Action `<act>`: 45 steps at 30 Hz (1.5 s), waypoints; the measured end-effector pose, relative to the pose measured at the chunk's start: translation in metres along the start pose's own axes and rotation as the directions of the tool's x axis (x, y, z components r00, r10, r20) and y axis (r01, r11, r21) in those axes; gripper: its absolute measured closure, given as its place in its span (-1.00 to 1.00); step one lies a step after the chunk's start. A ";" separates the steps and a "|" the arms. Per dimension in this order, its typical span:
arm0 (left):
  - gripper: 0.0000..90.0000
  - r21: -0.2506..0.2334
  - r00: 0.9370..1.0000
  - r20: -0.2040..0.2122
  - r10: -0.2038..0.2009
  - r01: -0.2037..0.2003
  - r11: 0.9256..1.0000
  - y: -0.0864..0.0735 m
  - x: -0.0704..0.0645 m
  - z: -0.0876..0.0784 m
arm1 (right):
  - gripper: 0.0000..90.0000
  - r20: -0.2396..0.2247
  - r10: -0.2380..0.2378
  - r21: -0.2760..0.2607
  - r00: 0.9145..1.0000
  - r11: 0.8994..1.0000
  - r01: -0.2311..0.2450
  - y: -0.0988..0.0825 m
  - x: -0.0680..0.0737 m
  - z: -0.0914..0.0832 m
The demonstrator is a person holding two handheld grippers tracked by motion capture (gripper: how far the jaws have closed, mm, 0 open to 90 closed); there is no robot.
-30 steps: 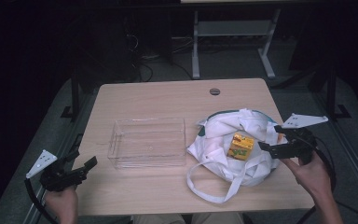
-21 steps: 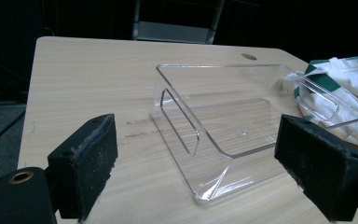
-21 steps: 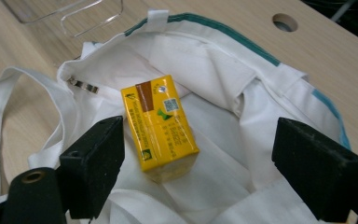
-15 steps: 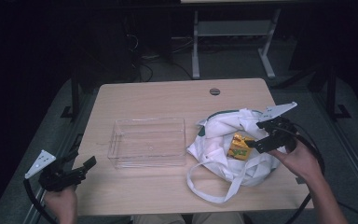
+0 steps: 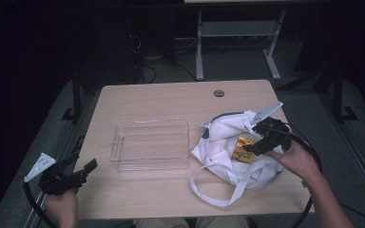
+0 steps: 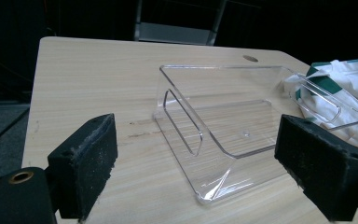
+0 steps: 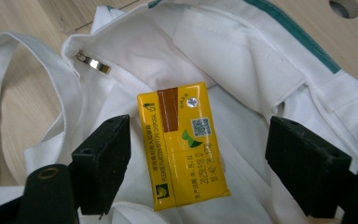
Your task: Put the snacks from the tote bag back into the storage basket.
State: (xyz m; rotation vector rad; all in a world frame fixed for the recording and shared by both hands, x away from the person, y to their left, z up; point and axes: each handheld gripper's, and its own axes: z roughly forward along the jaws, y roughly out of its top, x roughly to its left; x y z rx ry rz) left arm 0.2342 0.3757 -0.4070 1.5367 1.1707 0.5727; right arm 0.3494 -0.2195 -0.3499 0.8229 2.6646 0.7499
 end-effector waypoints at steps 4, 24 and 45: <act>-0.72 -0.001 1.000 0.001 -0.001 0.001 1.000 0.000 0.000 0.000 | -0.45 -0.007 -0.010 0.025 1.000 1.000 0.010 0.001 0.001 0.006; -0.72 -0.004 1.000 0.001 -0.004 0.004 1.000 0.000 0.001 -0.001 | -0.07 -0.036 -0.111 0.140 0.993 0.984 0.115 0.009 0.005 0.019; -0.72 -0.011 1.000 0.001 -0.009 0.009 1.000 0.000 0.002 -0.002 | 0.04 -0.050 -0.141 0.204 0.989 0.968 0.148 0.013 0.004 0.029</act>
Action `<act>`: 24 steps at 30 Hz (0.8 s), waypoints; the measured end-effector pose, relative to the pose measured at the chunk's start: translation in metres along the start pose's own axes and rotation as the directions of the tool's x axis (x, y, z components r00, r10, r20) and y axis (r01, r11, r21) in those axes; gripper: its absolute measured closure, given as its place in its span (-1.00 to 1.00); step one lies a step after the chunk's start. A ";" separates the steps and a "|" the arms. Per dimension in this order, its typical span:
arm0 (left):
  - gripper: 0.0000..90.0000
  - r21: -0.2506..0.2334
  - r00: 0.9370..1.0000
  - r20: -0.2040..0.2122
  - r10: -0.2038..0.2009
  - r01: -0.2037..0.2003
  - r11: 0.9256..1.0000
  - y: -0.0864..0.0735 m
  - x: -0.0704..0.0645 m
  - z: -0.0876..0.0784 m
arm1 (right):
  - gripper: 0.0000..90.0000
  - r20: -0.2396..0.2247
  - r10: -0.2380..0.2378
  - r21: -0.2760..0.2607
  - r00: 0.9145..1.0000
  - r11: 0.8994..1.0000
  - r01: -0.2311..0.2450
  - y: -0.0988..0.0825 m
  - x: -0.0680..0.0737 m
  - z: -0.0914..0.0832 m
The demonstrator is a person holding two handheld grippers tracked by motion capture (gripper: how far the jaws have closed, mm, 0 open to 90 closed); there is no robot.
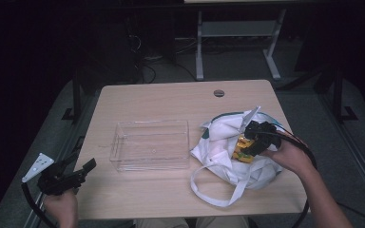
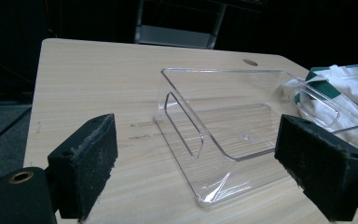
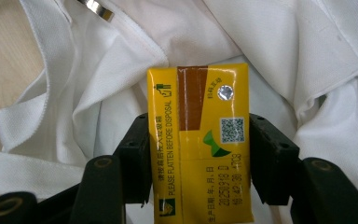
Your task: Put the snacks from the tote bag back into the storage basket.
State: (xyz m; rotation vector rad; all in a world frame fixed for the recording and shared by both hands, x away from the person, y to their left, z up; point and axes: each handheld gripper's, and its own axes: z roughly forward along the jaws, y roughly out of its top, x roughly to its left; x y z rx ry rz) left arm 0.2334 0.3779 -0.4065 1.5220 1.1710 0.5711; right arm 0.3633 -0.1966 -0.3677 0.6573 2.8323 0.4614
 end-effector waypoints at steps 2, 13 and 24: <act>-0.72 0.003 1.000 -0.002 0.001 -0.001 1.000 0.000 0.000 0.001 | 0.04 0.000 -0.003 0.002 1.000 1.000 0.003 0.000 0.000 0.000; -0.72 0.000 1.000 -0.002 0.000 0.000 1.000 0.000 0.000 0.000 | 0.06 -0.004 -0.007 0.011 1.000 1.000 0.007 0.001 0.000 0.001; -0.72 0.005 1.000 -0.002 -0.001 0.001 1.000 0.000 0.000 0.001 | 0.07 -0.011 -0.008 0.009 1.000 1.000 0.008 0.000 -0.002 0.001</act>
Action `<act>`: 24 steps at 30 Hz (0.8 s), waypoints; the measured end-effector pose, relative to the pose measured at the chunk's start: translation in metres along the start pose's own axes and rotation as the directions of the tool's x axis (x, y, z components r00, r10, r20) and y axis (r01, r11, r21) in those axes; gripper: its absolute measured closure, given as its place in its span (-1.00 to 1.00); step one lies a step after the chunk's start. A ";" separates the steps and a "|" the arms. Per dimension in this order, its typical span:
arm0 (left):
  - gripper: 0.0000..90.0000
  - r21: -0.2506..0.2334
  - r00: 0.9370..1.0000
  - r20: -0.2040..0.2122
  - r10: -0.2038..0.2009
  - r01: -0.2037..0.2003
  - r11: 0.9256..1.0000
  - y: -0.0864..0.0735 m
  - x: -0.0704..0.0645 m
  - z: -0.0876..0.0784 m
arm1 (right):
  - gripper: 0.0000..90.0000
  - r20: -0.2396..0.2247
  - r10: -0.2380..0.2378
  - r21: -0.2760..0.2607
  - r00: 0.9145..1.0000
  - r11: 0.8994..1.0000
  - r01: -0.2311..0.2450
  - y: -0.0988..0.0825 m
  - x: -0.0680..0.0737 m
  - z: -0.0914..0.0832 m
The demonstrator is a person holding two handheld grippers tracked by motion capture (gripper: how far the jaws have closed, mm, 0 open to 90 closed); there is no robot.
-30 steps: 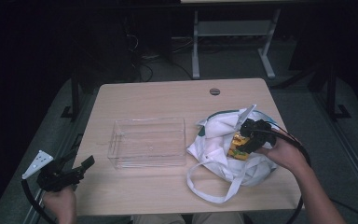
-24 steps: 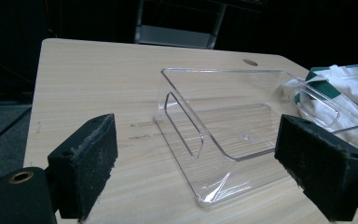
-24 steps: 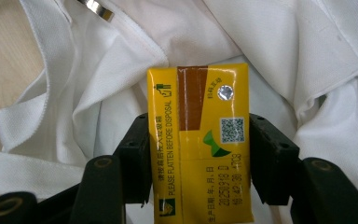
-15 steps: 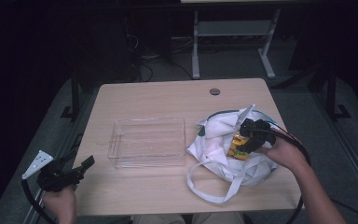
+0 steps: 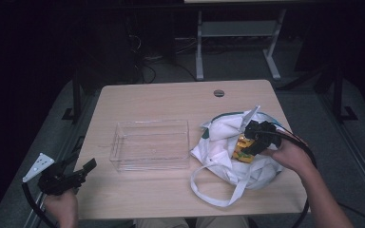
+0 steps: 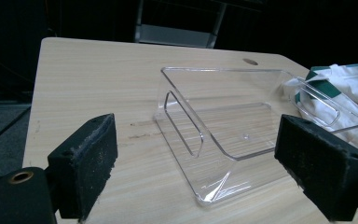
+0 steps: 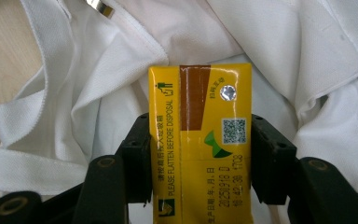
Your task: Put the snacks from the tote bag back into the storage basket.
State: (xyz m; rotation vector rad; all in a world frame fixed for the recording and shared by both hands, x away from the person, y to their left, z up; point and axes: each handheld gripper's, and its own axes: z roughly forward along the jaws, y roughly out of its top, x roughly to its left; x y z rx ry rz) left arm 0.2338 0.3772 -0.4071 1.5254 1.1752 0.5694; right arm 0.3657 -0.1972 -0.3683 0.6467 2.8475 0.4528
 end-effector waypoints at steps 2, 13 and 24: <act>-0.72 0.000 1.000 -0.001 0.000 0.000 1.000 0.000 0.000 0.000 | 0.08 -0.002 -0.001 0.000 1.000 1.000 0.001 0.000 0.000 0.000; -0.72 0.000 1.000 -0.006 0.003 -0.003 1.000 0.000 0.001 -0.001 | 0.12 -0.016 -0.002 0.005 1.000 1.000 0.002 0.000 -0.003 -0.001; -0.72 0.002 1.000 -0.007 0.001 -0.001 1.000 0.000 0.002 -0.001 | 0.14 -0.030 -0.004 0.030 1.000 1.000 0.005 0.004 -0.005 -0.003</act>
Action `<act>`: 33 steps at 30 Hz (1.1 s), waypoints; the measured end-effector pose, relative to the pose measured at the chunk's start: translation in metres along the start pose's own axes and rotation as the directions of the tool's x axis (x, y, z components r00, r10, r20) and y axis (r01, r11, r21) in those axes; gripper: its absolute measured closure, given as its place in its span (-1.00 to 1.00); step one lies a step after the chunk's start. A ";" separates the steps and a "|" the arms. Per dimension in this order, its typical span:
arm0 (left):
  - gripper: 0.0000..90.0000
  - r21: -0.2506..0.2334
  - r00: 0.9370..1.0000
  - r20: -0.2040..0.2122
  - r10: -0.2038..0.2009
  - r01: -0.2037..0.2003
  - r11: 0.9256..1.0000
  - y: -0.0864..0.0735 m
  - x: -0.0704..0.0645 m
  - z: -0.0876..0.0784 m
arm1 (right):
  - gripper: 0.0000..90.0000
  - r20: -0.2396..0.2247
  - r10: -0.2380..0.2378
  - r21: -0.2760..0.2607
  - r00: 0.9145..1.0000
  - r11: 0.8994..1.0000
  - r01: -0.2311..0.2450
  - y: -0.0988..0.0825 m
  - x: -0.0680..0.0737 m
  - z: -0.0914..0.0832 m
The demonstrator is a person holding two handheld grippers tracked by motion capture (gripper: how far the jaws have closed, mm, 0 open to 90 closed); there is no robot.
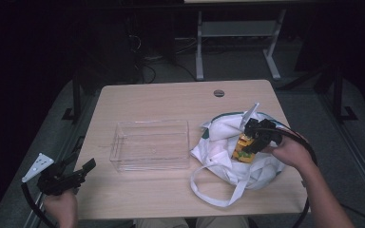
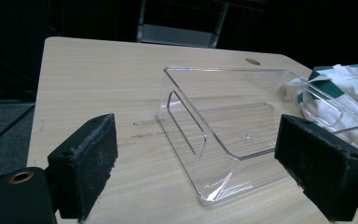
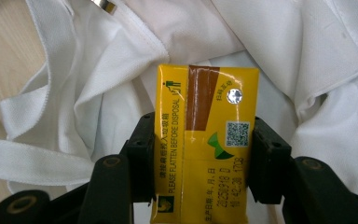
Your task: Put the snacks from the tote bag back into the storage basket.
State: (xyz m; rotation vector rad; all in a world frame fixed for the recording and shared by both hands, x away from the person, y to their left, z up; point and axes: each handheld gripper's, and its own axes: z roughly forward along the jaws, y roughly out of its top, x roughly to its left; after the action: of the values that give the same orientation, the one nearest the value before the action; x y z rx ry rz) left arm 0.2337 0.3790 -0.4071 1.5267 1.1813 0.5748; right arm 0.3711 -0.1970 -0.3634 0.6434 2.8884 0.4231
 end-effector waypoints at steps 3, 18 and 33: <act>-0.72 0.000 1.000 -0.001 0.000 0.000 1.000 0.000 0.000 0.000 | 0.15 -0.008 0.000 0.004 1.000 1.000 0.000 0.001 -0.001 -0.001; -0.72 0.003 1.000 -0.006 0.000 0.000 1.000 0.000 -0.001 0.000 | 0.15 -0.010 -0.011 -0.009 1.000 1.000 0.011 0.009 -0.002 -0.027; -0.72 0.004 1.000 -0.006 0.001 -0.001 1.000 0.000 -0.001 0.000 | 0.15 -0.019 -0.030 -0.025 0.999 0.999 0.030 0.026 -0.006 -0.058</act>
State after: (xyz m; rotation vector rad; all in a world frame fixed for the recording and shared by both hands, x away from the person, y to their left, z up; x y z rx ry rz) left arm 0.2335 0.3780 -0.4072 1.5303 1.1865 0.5784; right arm 0.3741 -0.1912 -0.2998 0.5949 2.9024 0.4627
